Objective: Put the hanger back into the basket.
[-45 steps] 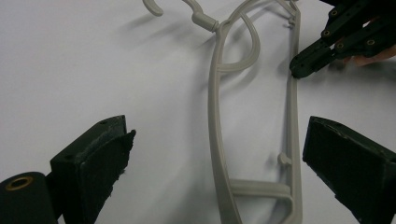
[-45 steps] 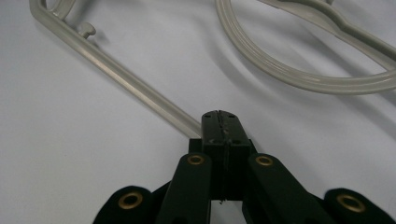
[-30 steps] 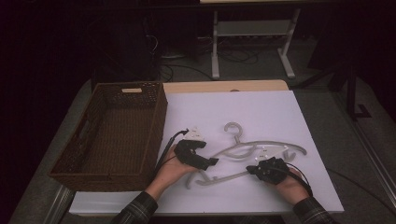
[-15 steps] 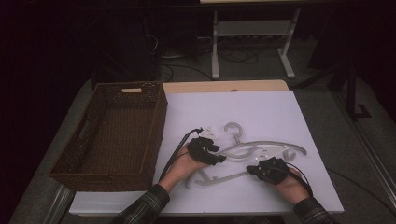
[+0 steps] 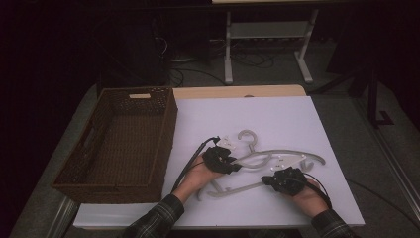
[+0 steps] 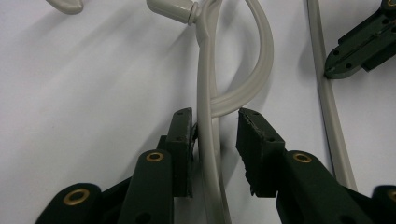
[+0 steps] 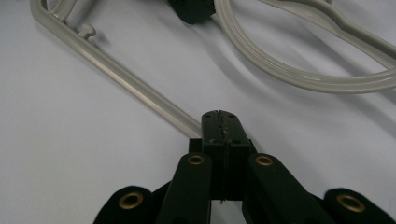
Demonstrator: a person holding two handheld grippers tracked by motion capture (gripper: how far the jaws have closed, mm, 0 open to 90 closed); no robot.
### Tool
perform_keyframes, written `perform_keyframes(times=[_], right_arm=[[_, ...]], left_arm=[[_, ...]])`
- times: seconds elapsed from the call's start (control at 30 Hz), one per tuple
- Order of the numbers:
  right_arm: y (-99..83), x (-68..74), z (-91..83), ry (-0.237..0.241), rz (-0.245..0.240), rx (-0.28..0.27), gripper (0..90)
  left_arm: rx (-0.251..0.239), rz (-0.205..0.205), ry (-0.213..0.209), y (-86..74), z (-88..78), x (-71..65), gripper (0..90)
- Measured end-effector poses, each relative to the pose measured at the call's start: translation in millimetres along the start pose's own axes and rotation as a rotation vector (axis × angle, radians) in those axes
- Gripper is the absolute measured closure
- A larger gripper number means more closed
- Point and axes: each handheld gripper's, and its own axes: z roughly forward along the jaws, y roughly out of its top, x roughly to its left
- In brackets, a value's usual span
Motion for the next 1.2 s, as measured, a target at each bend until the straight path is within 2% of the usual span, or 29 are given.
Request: perform_keyframes(times=[0.27, 0.37, 0.5, 0.63, 0.8, 0.93, 1.1, 1.2], right_arm=[[-0.1, -0.3, 0.0, 0.002, 0.0, -0.001, 89.9], [-0.1, -0.2, 0.0, 0.002, 0.0, 0.0, 89.9], [-0.3, -0.1, -0.2, 0.004, -0.001, 0.002, 89.9], [-0.4, 0.0, -0.4, 0.011, 0.0, 0.006, 89.9], [-1.4, 2.8, 0.3, 0.011, -0.011, 0.024, 89.9], [-1.4, 1.8, 0.2, 0.018, -0.006, 0.023, 89.9], [-1.5, 2.2, 0.0, 0.018, -0.011, 0.024, 89.8], [-1.5, 2.6, 0.1, 0.018, -0.017, 0.023, 89.8]], left_arm=[[0.007, 0.005, 0.018, 0.5, -0.3, -0.2, 76.5], [-0.005, 0.001, 0.018, 1.1, -2.4, -0.6, 79.8], [-0.018, -0.013, 0.001, 2.1, -5.8, -0.8, 80.4], [-0.04, -0.032, -0.038, 2.8, -10.3, -0.2, 81.0], [-0.047, -0.029, -0.059, 4.4, -15.0, -1.6, 80.8], [-0.057, -0.057, -0.084, 3.9, -15.9, -0.5, 80.6], [-0.055, -0.066, -0.078, 4.5, -16.9, -1.7, 81.2], [-0.054, -0.054, -0.052, 5.1, -18.8, -3.4, 81.9]])
